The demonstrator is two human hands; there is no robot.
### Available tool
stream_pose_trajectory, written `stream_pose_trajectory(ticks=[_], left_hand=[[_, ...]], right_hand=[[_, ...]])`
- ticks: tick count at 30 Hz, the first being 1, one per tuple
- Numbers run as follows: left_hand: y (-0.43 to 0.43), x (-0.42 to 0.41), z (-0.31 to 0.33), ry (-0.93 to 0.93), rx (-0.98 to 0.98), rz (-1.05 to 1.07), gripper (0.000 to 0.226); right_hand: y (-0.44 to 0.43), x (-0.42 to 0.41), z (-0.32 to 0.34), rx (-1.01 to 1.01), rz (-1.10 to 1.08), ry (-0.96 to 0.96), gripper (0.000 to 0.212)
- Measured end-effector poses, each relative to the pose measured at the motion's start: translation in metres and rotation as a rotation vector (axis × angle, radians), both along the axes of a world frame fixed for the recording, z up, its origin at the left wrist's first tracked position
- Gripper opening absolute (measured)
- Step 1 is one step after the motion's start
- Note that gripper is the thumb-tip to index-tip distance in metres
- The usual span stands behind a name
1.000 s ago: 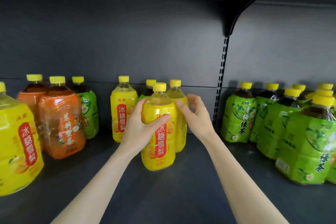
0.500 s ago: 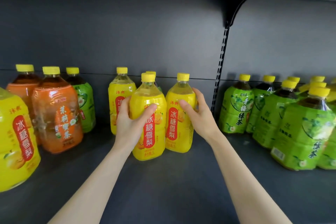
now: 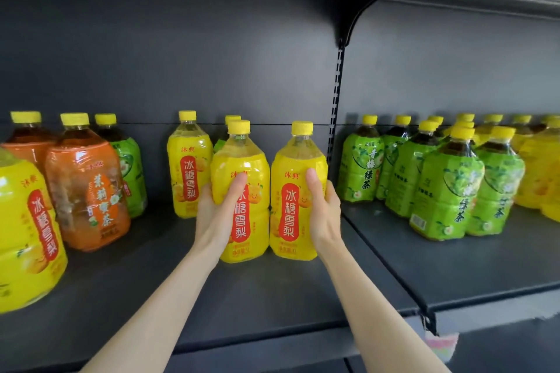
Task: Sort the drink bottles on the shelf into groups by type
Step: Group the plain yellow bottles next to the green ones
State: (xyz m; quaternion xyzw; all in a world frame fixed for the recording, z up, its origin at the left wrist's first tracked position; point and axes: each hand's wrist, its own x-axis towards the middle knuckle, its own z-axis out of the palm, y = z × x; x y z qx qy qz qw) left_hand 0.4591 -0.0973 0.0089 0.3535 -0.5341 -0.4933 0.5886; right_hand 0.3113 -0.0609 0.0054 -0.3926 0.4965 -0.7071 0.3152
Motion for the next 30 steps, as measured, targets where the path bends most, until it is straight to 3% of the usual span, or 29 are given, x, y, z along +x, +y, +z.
stream_pose_trajectory(ticks=[4, 8, 9, 13, 16, 20, 24, 30], left_hand=[[0.024, -0.004, 0.004, 0.011, -0.038, 0.019, 0.048], [0.051, -0.021, 0.016, 0.000, -0.076, -0.008, 0.036], [0.059, -0.030, 0.021, -0.003, -0.089, -0.029, 0.037], [0.092, -0.078, 0.035, -0.014, -0.124, -0.108, 0.048], [0.119, -0.133, 0.035, -0.023, -0.120, -0.168, 0.063], [0.175, -0.220, 0.025, 0.005, -0.095, -0.275, 0.063], [0.223, -0.299, 0.007, 0.013, -0.065, -0.340, 0.073], [0.249, -0.383, 0.019, -0.013, -0.113, -0.390, 0.042]], right_hand=[[0.019, -0.003, 0.002, 0.012, -0.059, -0.017, 0.059], [0.048, -0.025, 0.014, 0.012, -0.103, -0.017, 0.087], [0.058, -0.034, 0.020, -0.007, -0.117, -0.009, 0.086], [0.107, -0.086, 0.036, -0.058, -0.189, 0.015, 0.076], [0.151, -0.136, 0.037, -0.048, -0.270, 0.019, 0.101], [0.226, -0.213, 0.030, -0.036, -0.337, 0.070, 0.076], [0.288, -0.285, 0.016, -0.005, -0.404, 0.076, 0.077], [0.317, -0.371, 0.020, 0.013, -0.454, 0.074, 0.075]])
